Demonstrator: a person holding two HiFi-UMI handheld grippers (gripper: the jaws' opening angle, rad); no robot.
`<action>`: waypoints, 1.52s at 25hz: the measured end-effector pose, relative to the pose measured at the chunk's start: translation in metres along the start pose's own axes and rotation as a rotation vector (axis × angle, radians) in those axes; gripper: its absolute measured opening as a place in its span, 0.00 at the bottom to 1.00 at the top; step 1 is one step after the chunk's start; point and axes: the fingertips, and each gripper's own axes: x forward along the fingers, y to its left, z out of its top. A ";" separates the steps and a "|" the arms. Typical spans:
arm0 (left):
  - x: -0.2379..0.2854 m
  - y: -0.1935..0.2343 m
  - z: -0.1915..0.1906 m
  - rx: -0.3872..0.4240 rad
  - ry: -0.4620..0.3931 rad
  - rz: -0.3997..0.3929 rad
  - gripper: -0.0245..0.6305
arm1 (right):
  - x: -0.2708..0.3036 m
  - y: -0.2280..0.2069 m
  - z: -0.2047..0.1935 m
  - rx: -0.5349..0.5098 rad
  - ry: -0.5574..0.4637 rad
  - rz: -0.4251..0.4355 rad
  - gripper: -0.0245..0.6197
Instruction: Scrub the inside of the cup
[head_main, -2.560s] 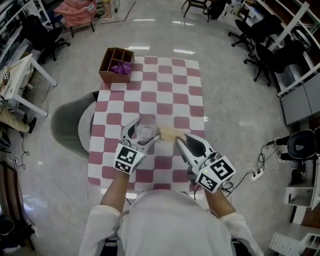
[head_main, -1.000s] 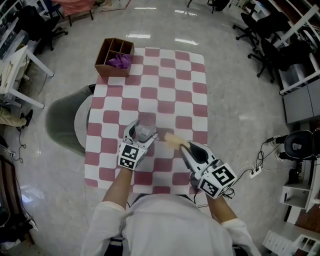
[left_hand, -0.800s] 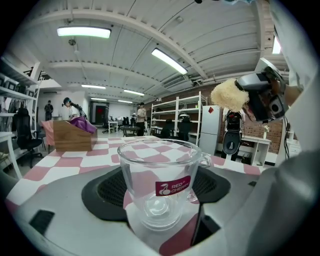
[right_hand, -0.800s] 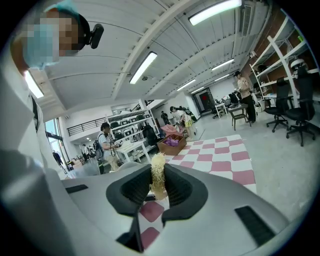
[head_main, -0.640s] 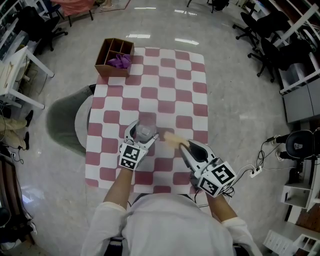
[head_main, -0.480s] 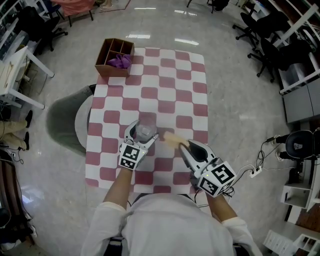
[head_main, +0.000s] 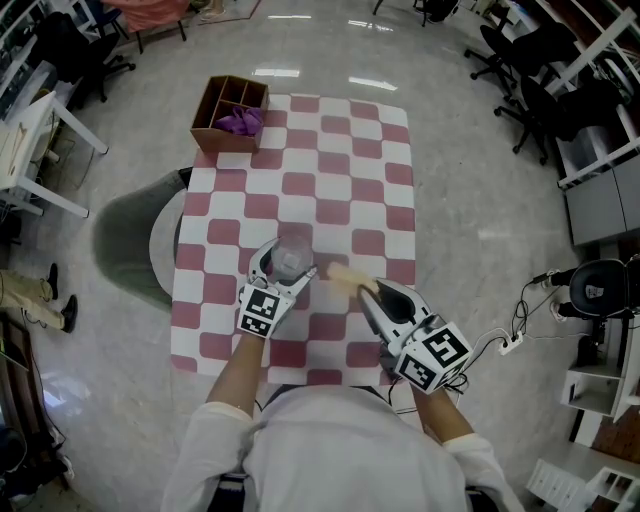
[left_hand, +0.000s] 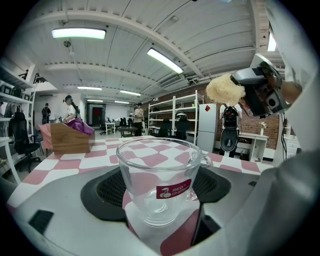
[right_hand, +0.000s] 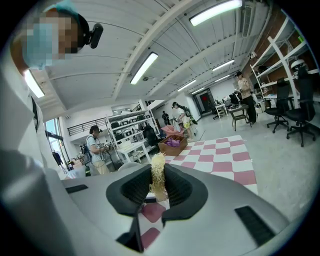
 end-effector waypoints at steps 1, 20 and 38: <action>0.000 -0.001 -0.001 0.001 0.003 -0.001 0.61 | -0.001 0.000 0.000 0.000 -0.002 0.000 0.17; -0.020 0.001 -0.006 -0.067 0.042 0.022 0.62 | -0.011 0.008 0.003 -0.008 -0.011 -0.004 0.17; -0.060 -0.012 0.009 -0.050 -0.015 0.038 0.62 | -0.018 0.028 0.002 -0.024 -0.041 0.004 0.17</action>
